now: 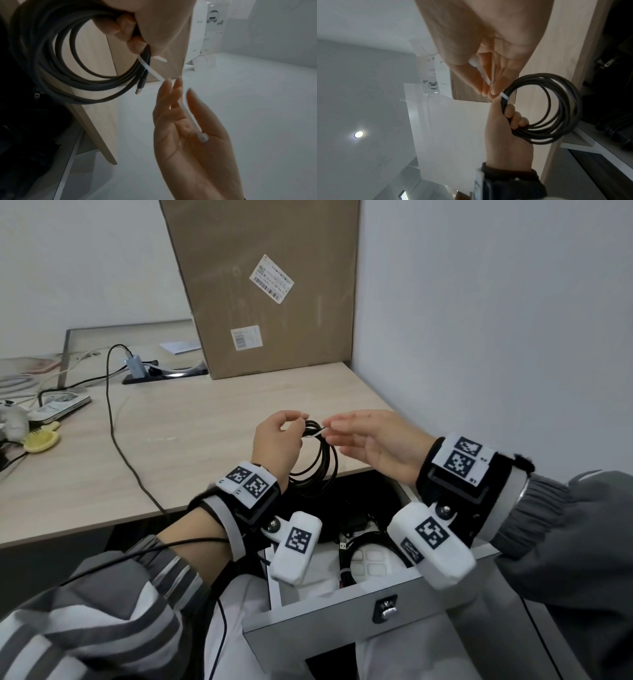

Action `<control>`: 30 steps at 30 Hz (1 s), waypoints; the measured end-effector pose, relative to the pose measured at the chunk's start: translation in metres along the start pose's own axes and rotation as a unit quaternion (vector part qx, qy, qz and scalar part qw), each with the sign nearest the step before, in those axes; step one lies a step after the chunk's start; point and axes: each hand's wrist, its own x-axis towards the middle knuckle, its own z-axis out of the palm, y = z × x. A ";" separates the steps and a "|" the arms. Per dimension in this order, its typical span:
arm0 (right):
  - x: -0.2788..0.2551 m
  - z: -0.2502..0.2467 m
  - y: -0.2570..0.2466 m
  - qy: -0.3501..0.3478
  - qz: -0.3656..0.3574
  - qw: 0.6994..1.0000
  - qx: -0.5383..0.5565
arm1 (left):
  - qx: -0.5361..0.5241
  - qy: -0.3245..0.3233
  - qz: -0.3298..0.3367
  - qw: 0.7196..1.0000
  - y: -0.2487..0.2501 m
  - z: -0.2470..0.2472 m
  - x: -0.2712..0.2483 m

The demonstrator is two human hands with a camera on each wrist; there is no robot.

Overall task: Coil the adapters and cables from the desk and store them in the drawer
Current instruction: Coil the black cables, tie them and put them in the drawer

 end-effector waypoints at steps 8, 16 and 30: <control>0.007 -0.010 0.008 0.140 -0.083 0.980 -0.115 | 0.039 -0.030 0.036 0.998 0.005 0.001 -0.007; 0.008 -0.010 0.003 0.235 -0.183 0.943 -0.147 | 0.162 -0.072 0.097 0.979 0.001 -0.001 -0.010; -0.003 -0.004 0.009 0.170 -0.205 0.942 -0.203 | 0.358 -0.063 0.241 0.900 0.011 -0.002 -0.026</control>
